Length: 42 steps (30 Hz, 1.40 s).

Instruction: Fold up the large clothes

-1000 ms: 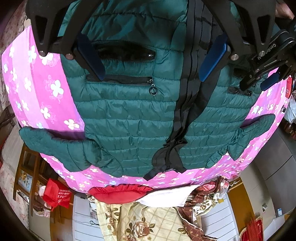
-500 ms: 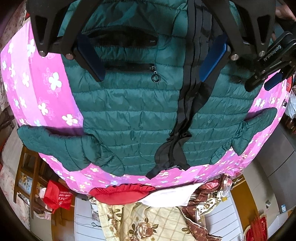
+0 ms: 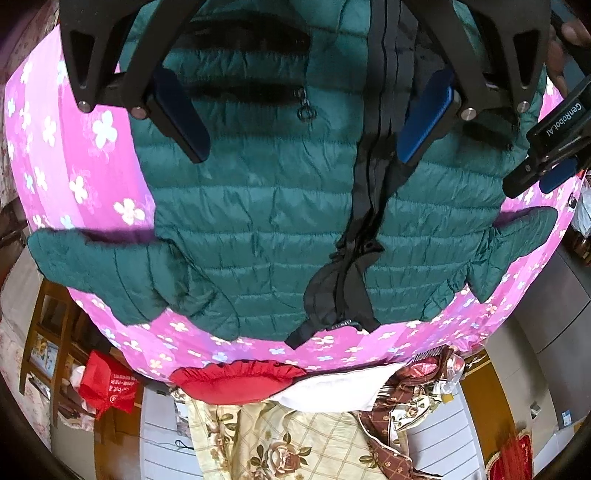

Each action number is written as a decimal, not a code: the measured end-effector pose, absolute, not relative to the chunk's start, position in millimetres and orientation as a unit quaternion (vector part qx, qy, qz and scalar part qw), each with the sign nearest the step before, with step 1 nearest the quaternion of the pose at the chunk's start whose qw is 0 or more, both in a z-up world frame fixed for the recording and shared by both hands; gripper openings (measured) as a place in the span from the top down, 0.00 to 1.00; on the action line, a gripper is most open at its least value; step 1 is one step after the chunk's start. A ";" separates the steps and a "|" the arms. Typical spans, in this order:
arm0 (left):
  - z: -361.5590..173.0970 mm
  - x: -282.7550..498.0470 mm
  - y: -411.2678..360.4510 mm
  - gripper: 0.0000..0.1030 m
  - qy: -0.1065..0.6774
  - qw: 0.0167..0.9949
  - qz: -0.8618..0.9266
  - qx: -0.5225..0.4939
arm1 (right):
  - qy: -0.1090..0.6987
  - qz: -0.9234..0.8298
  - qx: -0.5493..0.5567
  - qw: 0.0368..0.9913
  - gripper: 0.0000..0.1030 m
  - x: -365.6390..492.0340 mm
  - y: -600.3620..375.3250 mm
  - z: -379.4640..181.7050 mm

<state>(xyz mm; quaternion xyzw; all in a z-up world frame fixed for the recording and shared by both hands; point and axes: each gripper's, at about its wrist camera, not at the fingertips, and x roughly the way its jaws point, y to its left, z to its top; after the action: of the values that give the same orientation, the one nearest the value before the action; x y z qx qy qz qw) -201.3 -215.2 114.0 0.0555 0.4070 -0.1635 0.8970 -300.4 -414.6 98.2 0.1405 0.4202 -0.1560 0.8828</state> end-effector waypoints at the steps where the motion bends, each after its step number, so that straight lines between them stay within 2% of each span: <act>1: 114.5 -198.3 -214.9 0.42 0.407 0.897 -0.162 0.054 | 0.419 -0.155 0.141 0.883 0.00 -297.1 -415.9 99.9; 19: 117.0 -151.3 -230.6 0.42 0.407 0.899 -0.156 0.047 | 0.415 -0.153 0.138 0.886 0.00 -234.5 -433.1 106.9; 42: 90.8 -89.7 -220.5 0.42 0.410 0.904 -0.115 0.045 | 0.418 -0.119 0.146 0.889 0.00 -175.6 -456.6 59.8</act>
<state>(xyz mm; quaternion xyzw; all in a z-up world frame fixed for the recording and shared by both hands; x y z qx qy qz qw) -89.7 -220.5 90.8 0.0446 0.4097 -0.1151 0.9038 -175.6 -456.6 59.8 0.1463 0.4180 -0.1188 0.8887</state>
